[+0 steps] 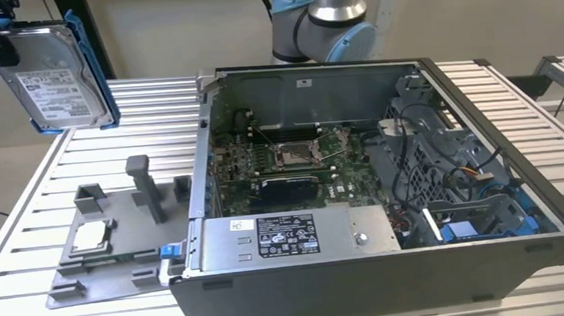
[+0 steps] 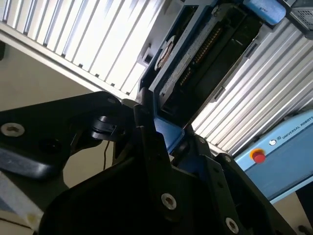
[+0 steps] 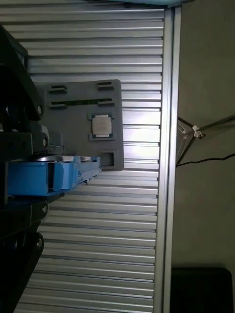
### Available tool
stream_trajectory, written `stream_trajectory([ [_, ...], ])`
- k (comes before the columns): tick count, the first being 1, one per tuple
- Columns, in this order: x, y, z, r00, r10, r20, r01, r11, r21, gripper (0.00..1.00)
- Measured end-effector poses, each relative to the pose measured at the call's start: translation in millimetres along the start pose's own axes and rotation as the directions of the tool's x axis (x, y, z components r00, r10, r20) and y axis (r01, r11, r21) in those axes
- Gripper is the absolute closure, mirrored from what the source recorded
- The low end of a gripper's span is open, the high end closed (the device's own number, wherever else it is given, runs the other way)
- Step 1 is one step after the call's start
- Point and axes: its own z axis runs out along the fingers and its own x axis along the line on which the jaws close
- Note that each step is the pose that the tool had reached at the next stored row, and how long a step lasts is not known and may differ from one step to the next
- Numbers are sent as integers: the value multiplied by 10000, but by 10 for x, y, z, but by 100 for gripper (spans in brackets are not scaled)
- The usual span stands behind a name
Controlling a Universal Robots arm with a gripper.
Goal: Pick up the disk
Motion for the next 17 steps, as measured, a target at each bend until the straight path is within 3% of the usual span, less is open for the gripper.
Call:
stream_trajectory([
  [13, -10, 0, -299, 10000, 0, -2, 0, 10000, -3, 100],
  [17, -10, 0, -320, 10000, 0, 0, 0, 10000, 1, 100],
])
